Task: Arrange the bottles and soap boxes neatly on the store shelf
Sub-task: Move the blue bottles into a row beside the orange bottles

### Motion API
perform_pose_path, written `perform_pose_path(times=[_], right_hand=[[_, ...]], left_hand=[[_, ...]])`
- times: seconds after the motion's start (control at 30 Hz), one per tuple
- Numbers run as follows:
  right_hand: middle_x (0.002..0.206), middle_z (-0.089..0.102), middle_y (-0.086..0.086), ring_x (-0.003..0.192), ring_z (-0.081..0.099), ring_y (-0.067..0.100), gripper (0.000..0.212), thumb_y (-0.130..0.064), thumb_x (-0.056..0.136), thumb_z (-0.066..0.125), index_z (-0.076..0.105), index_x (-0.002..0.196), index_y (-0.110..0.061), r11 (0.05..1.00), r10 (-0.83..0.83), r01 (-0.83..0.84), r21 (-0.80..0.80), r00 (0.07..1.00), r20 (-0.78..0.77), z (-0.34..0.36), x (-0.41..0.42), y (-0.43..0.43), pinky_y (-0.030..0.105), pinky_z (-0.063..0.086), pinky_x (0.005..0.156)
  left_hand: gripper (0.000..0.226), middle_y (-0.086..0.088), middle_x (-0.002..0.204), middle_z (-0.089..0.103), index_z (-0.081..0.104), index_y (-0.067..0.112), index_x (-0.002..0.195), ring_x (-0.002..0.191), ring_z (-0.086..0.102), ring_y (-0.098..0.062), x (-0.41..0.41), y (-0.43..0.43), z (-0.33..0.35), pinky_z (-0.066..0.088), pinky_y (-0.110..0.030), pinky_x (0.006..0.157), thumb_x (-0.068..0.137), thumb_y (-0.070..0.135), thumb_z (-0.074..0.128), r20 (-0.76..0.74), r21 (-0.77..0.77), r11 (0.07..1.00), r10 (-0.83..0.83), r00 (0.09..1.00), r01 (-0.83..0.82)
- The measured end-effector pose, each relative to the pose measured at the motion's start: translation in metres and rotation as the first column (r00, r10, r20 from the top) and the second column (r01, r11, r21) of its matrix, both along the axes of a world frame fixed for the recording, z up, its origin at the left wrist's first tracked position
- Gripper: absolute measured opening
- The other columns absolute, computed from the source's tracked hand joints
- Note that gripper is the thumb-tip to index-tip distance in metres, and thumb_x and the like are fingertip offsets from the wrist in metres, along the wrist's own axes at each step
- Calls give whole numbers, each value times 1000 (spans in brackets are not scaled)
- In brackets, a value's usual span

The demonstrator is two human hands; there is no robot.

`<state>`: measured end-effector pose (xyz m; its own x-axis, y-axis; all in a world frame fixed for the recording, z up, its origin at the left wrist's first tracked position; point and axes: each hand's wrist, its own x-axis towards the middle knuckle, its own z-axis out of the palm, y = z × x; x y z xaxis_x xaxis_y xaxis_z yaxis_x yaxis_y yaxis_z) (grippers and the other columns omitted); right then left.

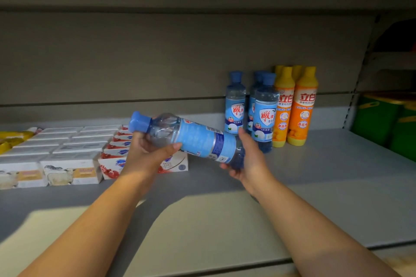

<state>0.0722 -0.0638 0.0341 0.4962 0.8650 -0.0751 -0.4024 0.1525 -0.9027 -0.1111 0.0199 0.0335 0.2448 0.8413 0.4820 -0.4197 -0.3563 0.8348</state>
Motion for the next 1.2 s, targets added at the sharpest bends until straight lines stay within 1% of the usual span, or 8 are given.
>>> perform_pose_path(times=[0.17,0.37,0.53,0.67,0.83,1.0,1.1,1.2], right_hand=[[92,66,0,53,63,9,31,-27,87,63,49,113,-31,952,-127,50,301,962,241,-4,-2,0,23,50,44],[126,52,-4,113,55,4,78,-20,57,85,43,123,-31,823,-312,-122,555,719,621,-16,-4,-2,25,49,92],[90,69,-6,73,67,4,45,-18,63,82,57,99,-24,882,-167,-56,468,891,422,-11,-5,0,18,53,62],[56,63,-7,43,52,10,36,-59,76,58,60,82,-24,999,42,-37,-25,974,223,-7,-2,4,20,42,42],[63,61,-12,53,50,4,15,-38,83,65,60,83,-24,978,-119,94,187,985,124,-6,-3,4,20,43,44],[107,60,-16,99,60,-1,67,-11,54,83,50,109,-30,737,-404,-31,675,780,478,13,-13,-12,17,50,80],[110,51,-19,103,55,0,71,-37,46,84,46,106,-35,662,-568,-131,738,554,609,21,-31,-21,22,47,90],[106,51,-16,97,58,13,85,-38,37,87,46,111,-29,673,-578,-189,715,469,668,20,-40,-22,35,51,86]], left_hand=[[59,-5,95,71,52,9,107,85,71,-18,1,-4,8,58,-30,69,57,13,82,149,-176,984,18,989,8],[49,-6,95,70,56,16,112,83,72,-15,1,-4,11,58,-29,62,76,46,69,242,-439,897,57,969,57],[49,7,98,73,48,32,117,94,70,-11,-3,-8,15,59,-29,75,74,39,69,138,-169,985,46,989,-22],[76,17,99,71,45,44,119,98,67,-9,-1,-14,11,56,-25,76,62,5,77,68,79,997,22,997,-28],[37,-3,100,73,59,19,105,105,65,-27,10,-22,9,58,-32,77,68,17,66,291,-263,939,-140,946,220],[44,-11,110,69,64,13,107,91,70,-24,16,-16,7,60,-38,70,73,41,68,503,-525,685,-229,833,505],[44,-11,106,70,69,10,104,85,71,-23,18,-14,2,59,-34,59,84,47,58,495,-529,648,-288,820,547],[47,-12,109,70,76,9,93,93,70,-24,17,-10,-2,58,-41,78,81,50,56,451,-522,661,-322,832,539]])
